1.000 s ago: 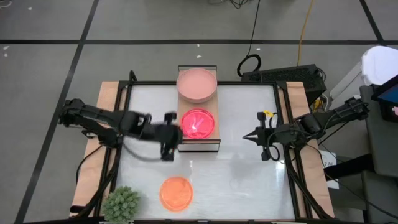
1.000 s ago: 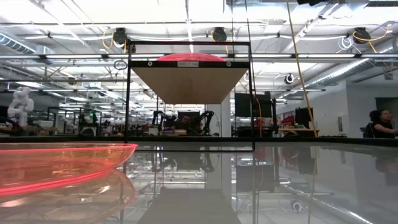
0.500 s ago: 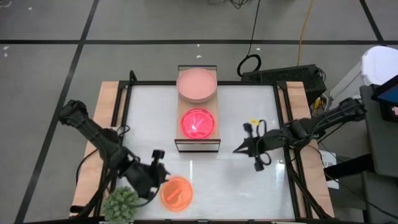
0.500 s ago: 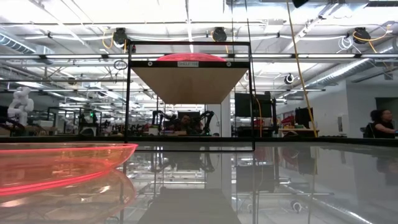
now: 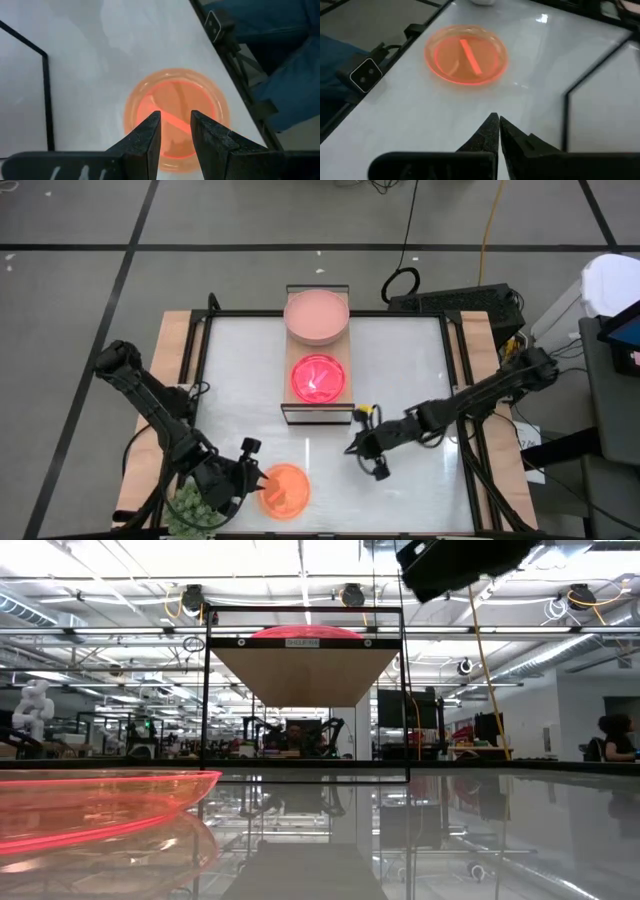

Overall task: Place and stack plates onto a shelf
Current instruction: Stack the orange plate on top of the pink plate on the shelf

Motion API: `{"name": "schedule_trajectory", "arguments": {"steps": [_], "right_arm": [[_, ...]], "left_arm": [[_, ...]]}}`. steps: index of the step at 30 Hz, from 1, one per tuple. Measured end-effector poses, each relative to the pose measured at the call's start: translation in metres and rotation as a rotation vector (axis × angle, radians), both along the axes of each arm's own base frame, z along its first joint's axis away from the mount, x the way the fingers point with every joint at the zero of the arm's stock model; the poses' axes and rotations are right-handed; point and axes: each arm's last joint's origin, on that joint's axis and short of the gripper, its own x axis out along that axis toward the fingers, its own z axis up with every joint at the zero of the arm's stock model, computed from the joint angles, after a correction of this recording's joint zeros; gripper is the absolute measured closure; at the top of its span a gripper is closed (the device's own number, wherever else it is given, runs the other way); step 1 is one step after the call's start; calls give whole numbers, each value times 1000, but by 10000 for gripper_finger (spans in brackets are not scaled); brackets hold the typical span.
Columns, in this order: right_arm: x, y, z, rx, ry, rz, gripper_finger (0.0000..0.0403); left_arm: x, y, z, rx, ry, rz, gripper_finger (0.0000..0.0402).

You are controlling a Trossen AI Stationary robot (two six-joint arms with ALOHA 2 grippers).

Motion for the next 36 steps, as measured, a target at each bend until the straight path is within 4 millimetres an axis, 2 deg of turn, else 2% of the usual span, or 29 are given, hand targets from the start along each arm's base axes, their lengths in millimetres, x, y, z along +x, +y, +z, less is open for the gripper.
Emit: {"name": "schedule_trajectory", "arguments": {"steps": [6,12,22,29,32,36], "right_arm": [[18,27,-29,-17,-64,84,403],[27,45,-53,-28,-95,128,403],[44,54,-82,-19,-191,140,403],[49,57,-103,-19,-189,140,403],[50,56,-110,-32,-175,143,403],[49,56,-113,-43,-160,145,403]], "left_arm": [[1,-4,-14,-11,-7,-8,289],[7,-13,-26,-6,3,-48,289],[28,-32,-55,-6,-35,-117,289],[30,-29,-76,80,51,-107,289],[31,-22,-78,79,100,-27,289],[38,-2,-79,-16,191,233,289]]}}
